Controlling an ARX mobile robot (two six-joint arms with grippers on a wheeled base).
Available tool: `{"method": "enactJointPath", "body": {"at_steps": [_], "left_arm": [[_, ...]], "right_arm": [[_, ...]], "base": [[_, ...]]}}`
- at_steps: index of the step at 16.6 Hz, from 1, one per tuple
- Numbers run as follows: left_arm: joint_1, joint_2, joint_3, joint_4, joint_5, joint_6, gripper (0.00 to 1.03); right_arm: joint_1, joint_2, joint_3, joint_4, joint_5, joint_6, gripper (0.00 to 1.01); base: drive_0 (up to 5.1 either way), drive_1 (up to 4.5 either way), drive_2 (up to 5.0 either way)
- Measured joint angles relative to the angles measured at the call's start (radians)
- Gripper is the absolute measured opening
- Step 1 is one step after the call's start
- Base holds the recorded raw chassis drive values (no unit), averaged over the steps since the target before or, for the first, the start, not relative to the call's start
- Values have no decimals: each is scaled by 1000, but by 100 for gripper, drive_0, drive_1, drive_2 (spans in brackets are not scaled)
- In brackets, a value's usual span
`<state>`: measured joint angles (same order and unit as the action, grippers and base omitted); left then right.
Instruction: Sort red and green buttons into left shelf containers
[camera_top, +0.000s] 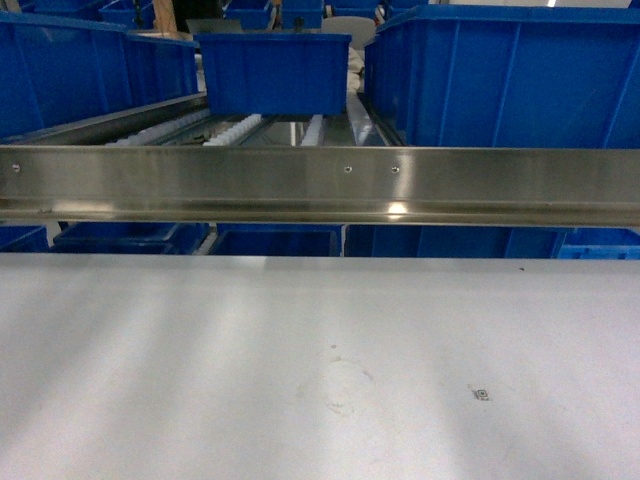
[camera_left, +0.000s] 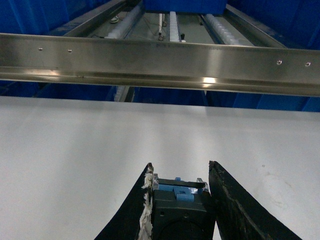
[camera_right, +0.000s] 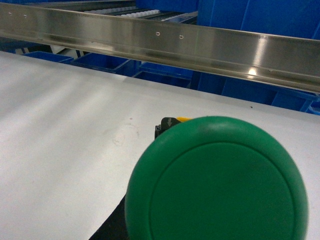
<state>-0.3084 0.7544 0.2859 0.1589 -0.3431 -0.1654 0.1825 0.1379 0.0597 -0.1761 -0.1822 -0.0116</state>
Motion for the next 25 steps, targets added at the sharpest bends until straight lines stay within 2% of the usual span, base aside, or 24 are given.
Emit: {"method": "enactJointPath", "body": {"at_steps": [5, 14, 25], "left_arm": [[-19, -62, 0, -48, -47, -12, 28], [-16, -60, 1, -53, -61, -19, 28], [-17, -63, 1, -51, -60, -19, 27]], "right_arm": [[0, 0, 0, 0, 0, 0, 27], [0, 0, 0, 0, 0, 0, 27], [0, 0, 0, 0, 3, 0, 27]], "base": [[0, 0, 0], [0, 0, 0], [-465, 373, 101]]}}
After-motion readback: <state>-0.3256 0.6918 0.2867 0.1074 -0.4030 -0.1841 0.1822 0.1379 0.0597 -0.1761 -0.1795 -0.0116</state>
